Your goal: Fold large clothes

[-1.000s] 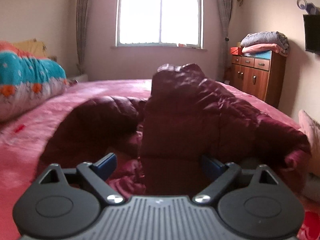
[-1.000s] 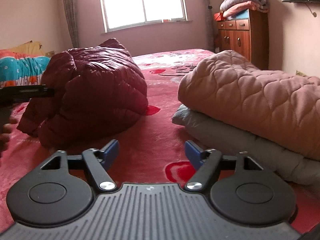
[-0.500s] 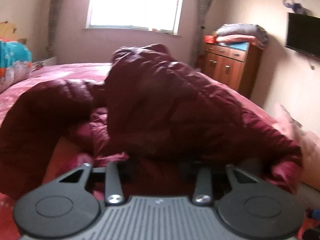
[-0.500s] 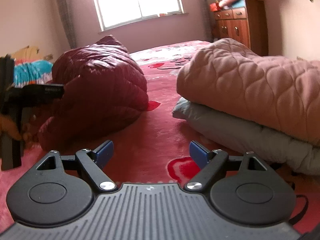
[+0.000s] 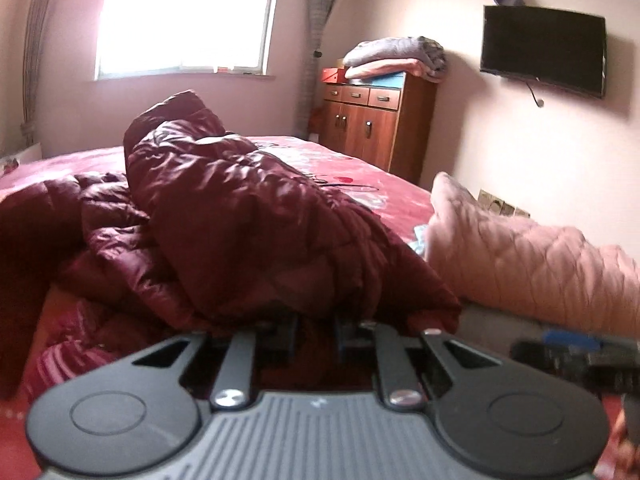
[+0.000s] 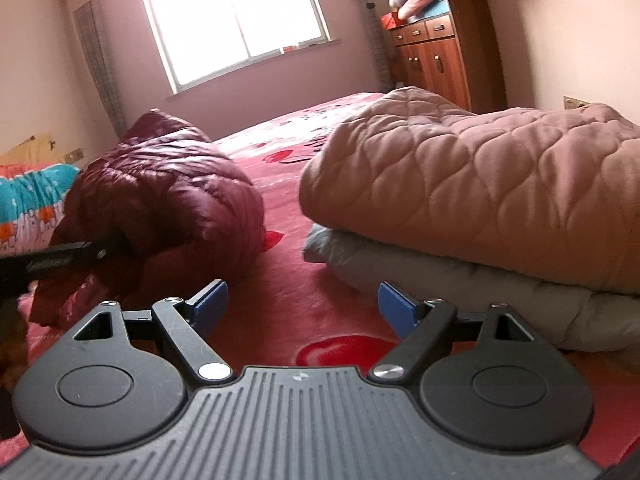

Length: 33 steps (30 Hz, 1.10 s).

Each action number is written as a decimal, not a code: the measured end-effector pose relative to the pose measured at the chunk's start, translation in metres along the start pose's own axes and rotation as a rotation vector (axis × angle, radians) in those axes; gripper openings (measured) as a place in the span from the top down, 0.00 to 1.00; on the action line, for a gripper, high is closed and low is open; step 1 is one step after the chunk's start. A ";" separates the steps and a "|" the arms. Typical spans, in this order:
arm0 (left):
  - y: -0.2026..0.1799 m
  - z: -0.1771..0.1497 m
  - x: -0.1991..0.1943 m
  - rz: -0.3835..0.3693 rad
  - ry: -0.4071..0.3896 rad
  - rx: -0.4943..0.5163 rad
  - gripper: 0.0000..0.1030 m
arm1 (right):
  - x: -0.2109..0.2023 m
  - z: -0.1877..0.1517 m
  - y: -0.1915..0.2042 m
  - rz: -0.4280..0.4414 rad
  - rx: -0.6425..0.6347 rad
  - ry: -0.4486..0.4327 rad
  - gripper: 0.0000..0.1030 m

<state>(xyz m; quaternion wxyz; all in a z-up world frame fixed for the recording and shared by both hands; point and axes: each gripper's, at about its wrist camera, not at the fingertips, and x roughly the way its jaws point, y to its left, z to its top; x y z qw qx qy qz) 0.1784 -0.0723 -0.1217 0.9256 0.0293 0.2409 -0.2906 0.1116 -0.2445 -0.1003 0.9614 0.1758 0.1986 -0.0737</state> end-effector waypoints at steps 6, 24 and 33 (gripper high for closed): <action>0.021 -0.011 -0.026 0.112 -0.008 0.016 0.34 | 0.006 0.000 0.005 0.024 -0.024 0.017 0.00; 0.147 0.037 0.056 0.310 -0.013 -0.367 0.28 | 0.021 -0.004 0.012 0.073 -0.030 0.086 0.00; 0.141 0.029 0.102 0.238 0.047 -0.474 0.63 | 0.021 -0.003 0.010 0.078 -0.022 0.090 0.00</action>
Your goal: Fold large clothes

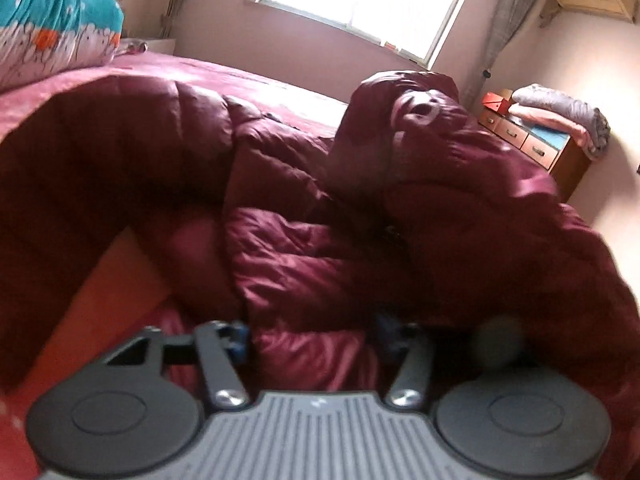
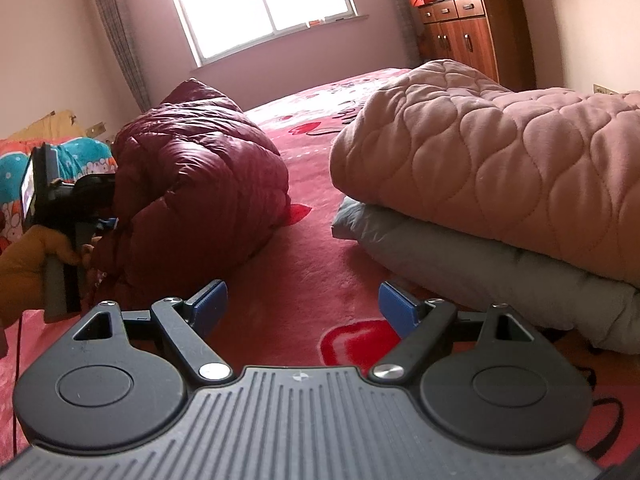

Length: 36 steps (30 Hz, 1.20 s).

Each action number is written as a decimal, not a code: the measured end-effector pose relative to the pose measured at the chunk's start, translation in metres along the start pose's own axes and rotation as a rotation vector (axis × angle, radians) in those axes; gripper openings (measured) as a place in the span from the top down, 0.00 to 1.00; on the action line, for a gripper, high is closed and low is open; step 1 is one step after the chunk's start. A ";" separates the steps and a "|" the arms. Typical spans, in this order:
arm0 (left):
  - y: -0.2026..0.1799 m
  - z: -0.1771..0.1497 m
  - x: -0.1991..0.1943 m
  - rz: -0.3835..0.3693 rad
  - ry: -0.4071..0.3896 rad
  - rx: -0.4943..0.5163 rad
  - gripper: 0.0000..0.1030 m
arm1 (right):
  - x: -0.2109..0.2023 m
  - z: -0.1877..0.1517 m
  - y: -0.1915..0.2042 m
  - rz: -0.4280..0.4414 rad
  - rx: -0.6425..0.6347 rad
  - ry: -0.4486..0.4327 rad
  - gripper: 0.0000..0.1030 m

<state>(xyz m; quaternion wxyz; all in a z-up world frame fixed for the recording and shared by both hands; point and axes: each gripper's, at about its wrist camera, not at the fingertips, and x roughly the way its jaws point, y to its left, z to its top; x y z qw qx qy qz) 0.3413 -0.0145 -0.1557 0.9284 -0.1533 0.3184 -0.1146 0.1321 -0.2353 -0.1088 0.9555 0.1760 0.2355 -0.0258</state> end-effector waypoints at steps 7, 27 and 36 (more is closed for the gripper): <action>-0.024 -0.011 -0.052 -0.121 -0.032 0.060 0.96 | -0.008 0.002 -0.006 0.011 0.035 -0.037 0.00; -0.116 -0.182 -0.264 -0.486 0.104 0.385 0.97 | -0.095 0.011 -0.023 0.081 0.064 -0.142 0.00; -0.094 -0.203 -0.303 -0.436 0.172 0.383 0.85 | -0.108 -0.006 -0.007 0.099 -0.024 -0.090 0.00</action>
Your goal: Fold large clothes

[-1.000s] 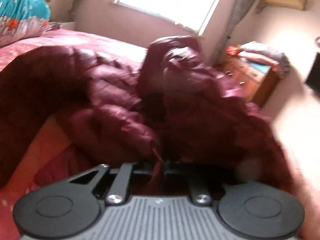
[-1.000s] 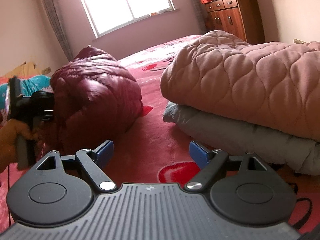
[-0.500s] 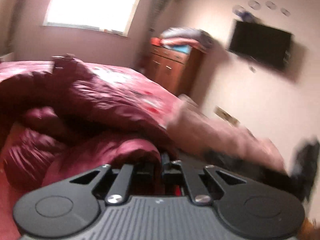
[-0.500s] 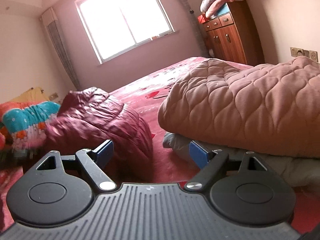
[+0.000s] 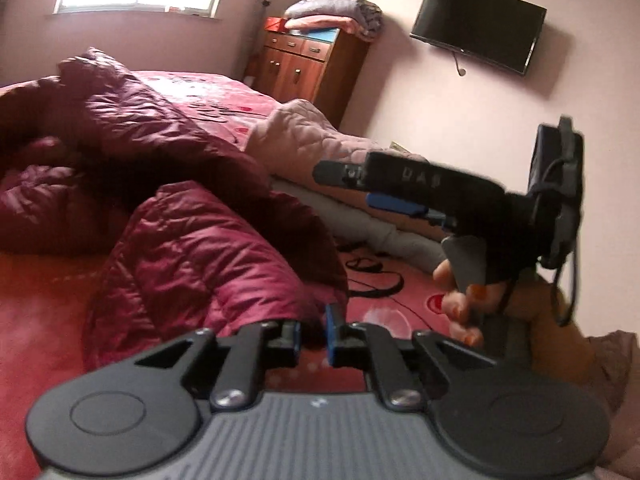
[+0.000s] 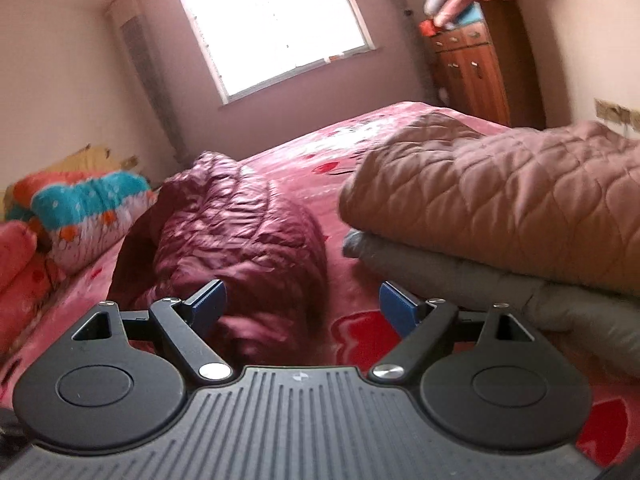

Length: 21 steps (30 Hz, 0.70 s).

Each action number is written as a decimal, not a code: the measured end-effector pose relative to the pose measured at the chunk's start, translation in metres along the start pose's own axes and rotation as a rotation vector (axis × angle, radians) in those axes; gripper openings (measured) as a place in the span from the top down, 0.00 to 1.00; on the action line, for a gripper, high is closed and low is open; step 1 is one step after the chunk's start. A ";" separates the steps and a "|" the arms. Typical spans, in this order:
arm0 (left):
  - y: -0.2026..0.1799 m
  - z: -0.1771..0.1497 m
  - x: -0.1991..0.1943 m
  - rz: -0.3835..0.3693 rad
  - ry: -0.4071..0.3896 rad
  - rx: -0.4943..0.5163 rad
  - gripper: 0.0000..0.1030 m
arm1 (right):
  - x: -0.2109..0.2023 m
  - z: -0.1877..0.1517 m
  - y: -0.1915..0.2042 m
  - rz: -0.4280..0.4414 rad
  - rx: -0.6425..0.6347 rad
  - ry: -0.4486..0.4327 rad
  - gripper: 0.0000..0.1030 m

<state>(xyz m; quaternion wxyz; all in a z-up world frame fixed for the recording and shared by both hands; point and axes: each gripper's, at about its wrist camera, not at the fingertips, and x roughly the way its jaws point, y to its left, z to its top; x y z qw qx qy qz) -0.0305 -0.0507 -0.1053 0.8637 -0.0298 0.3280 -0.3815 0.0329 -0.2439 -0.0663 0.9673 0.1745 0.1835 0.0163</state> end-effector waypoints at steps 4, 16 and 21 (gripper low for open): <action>-0.004 -0.001 -0.040 0.068 -0.034 0.027 0.50 | 0.004 0.000 0.012 0.010 -0.029 0.002 0.00; 0.089 0.044 -0.053 0.322 -0.173 -0.053 0.32 | 0.054 -0.011 0.054 -0.012 -0.191 0.060 0.00; 0.177 0.071 -0.007 0.446 -0.171 -0.110 0.30 | 0.091 -0.024 0.060 -0.103 -0.250 0.112 0.00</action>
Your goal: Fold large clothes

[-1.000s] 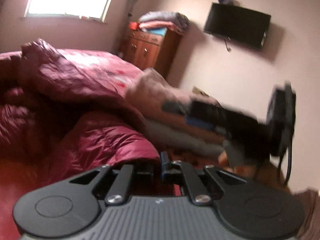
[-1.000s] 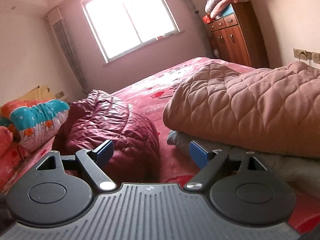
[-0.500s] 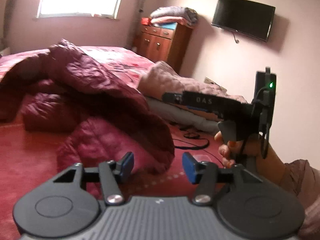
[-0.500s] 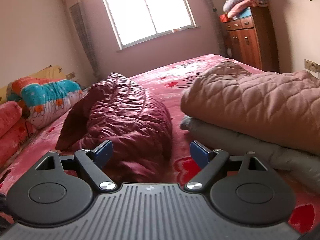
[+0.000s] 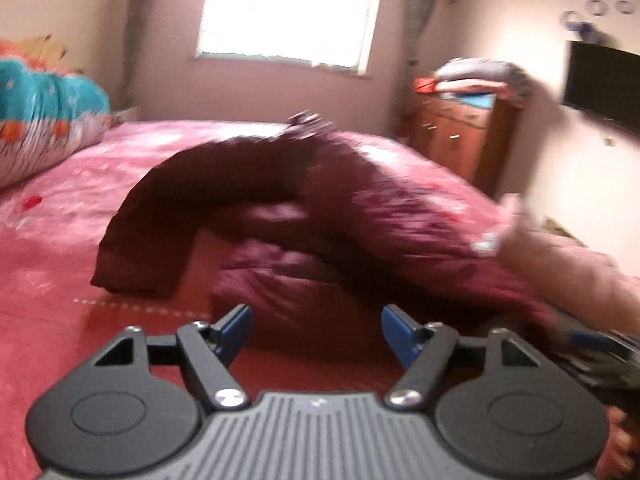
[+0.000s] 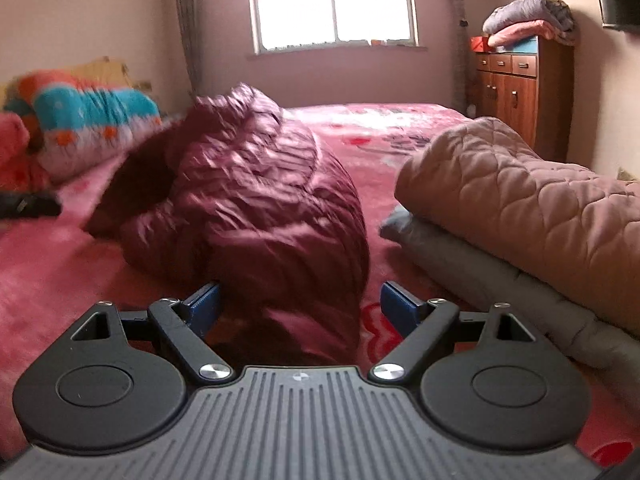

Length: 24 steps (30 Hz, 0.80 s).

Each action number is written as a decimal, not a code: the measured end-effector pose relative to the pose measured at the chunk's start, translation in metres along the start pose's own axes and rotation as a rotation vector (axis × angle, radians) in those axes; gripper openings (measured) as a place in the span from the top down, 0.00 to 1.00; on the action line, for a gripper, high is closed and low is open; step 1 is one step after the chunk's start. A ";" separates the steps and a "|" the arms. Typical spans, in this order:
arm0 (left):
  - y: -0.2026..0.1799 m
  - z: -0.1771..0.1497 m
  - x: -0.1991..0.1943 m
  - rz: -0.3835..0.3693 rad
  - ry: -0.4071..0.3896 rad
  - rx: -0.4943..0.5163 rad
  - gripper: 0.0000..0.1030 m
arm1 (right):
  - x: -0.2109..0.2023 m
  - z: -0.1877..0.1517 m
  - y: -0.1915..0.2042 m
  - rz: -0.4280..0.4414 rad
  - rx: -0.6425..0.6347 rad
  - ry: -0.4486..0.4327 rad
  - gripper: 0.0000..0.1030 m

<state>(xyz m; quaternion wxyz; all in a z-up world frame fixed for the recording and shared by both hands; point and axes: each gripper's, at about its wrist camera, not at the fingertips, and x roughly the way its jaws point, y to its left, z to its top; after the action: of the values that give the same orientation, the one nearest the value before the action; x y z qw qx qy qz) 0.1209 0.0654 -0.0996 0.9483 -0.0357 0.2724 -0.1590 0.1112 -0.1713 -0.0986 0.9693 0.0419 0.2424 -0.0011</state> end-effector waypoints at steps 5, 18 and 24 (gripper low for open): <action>0.038 0.005 0.070 0.058 0.022 -0.050 0.30 | 0.035 -0.004 -0.019 -0.019 0.106 0.066 0.00; 0.068 -0.002 0.186 -0.003 0.179 -0.147 0.50 | 0.085 -0.006 -0.022 -0.032 0.098 0.090 0.01; 0.047 -0.005 0.174 -0.051 0.197 -0.134 0.96 | 0.091 -0.003 -0.032 -0.061 0.132 0.081 0.56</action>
<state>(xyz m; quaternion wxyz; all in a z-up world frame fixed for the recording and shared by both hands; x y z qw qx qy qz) 0.2707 0.0544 -0.1992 0.9080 -0.0898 0.3734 -0.1671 0.1897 -0.2012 -0.1469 0.9533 0.0981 0.2820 -0.0449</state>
